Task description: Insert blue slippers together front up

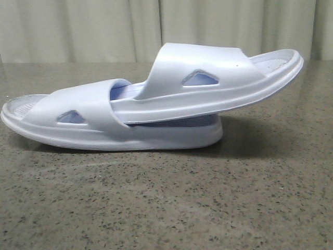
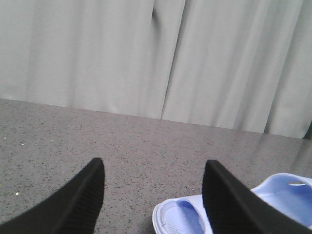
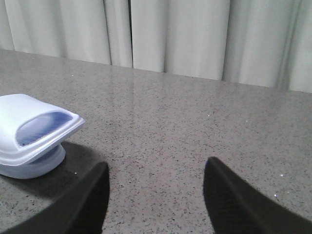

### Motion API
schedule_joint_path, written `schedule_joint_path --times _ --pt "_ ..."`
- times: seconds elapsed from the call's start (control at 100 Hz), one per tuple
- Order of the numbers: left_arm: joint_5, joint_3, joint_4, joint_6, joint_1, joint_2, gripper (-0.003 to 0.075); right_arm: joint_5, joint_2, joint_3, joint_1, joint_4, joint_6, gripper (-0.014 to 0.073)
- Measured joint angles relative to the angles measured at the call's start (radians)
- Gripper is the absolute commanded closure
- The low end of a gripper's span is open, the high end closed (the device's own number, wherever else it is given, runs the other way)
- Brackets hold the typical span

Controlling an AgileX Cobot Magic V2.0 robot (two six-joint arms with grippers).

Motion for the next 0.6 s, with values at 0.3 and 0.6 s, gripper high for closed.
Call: schedule_joint_path --times 0.3,0.6 --pt "-0.004 0.0 0.0 0.0 0.0 0.0 0.0704 -0.002 0.0 0.0 0.0 0.0 0.002 0.0695" --pt "-0.005 0.0 0.0 0.0 0.0 0.0 0.0704 -0.004 0.0 0.0 0.0 0.0 0.002 0.0696"
